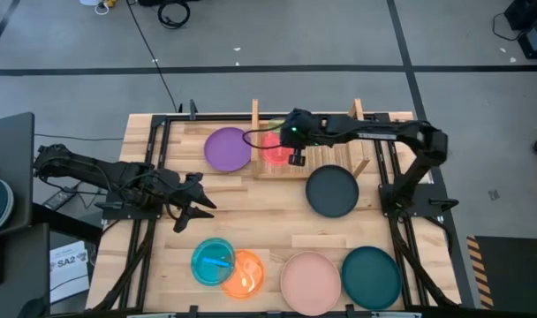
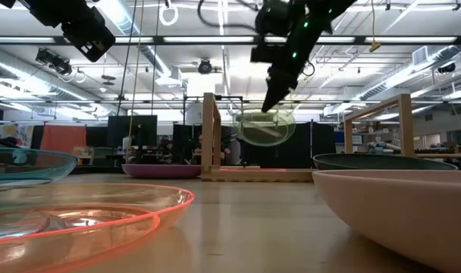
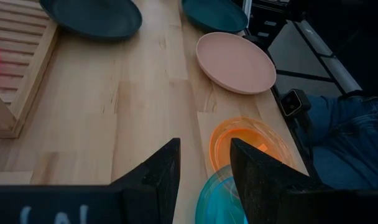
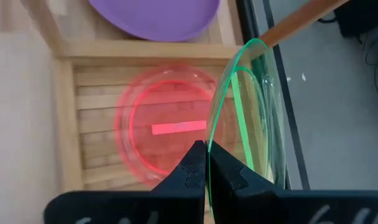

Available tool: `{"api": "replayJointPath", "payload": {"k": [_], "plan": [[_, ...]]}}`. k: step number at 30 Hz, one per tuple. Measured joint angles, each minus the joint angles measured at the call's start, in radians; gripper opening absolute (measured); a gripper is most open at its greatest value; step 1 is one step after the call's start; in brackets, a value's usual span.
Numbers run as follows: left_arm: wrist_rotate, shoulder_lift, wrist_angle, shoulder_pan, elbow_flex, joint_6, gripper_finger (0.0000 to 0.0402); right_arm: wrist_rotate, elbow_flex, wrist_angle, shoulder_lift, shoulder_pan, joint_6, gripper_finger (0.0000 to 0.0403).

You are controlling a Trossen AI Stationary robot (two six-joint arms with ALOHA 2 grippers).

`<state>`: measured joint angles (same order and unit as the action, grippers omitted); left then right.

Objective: Place and stack plates onto a shelf
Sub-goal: Stack the small green plate on top of the small pink plate on the shelf

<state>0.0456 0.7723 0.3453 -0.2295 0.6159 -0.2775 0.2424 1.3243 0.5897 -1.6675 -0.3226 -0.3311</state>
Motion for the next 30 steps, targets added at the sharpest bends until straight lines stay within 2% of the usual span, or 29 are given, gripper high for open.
{"api": "replayJointPath", "payload": {"k": [12,21,30], "plan": [[0.000,0.000,-0.001,0.000,0.000,0.000,0.0146,0.001,0.000,-0.056,-0.147,-0.010,-0.038,0.0010],[0.000,0.000,-0.003,0.000,-0.001,0.000,0.0146,-0.002,0.000,-0.084,-0.152,-0.009,-0.035,0.0011],[0.000,0.000,-0.003,0.000,-0.001,0.000,0.0146,-0.060,0.000,-0.080,-0.157,-0.009,-0.031,0.0011]]}}
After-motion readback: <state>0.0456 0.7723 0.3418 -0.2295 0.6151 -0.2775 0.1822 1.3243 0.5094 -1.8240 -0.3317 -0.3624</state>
